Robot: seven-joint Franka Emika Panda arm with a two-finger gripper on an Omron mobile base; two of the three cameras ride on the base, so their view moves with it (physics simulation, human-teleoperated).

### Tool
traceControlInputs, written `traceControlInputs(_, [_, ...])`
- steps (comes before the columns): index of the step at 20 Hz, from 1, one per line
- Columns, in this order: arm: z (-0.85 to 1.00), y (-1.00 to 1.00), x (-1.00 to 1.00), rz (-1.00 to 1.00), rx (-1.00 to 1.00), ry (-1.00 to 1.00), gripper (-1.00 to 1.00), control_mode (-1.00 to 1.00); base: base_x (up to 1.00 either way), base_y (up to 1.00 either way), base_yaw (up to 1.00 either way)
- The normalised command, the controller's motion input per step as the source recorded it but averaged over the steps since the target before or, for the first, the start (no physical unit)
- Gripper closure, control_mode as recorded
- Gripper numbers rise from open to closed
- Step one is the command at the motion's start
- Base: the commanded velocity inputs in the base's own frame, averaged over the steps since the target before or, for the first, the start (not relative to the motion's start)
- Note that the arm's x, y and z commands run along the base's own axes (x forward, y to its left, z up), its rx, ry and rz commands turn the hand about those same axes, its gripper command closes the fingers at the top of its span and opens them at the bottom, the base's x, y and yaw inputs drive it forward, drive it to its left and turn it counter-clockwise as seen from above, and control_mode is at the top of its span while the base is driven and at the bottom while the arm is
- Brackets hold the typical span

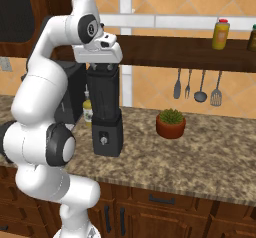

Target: Close the lid blender by securely placing the lid on top.

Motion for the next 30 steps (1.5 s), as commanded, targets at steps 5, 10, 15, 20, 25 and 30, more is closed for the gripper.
traceControlInputs(5, [0.01, 0.07, 0.0, 0.0, 0.0, 0.11, 1.0, -1.0, 0.0, 0.0, 0.0])
traceControlInputs(10, [0.0, 0.12, -0.06, 0.0, 0.0, 0.1, 1.0, -1.0, 0.0, 0.0, 0.0])
traceControlInputs(15, [0.0, 0.23, -0.11, 0.0, 0.0, 0.02, 1.0, -1.0, 0.0, 0.0, 0.0])
traceControlInputs(20, [0.0, 0.31, -0.16, 0.0, 0.0, 0.0, 1.0, -1.0, 0.0, 0.0, 0.0])
traceControlInputs(25, [0.0, 0.27, -0.22, 0.0, 0.0, 0.0, 1.0, -1.0, 0.0, 0.0, 0.0])
traceControlInputs(30, [-0.04, 0.06, -0.15, 0.0, 0.0, 0.09, 1.0, -1.0, 0.0, 0.0, 0.0])
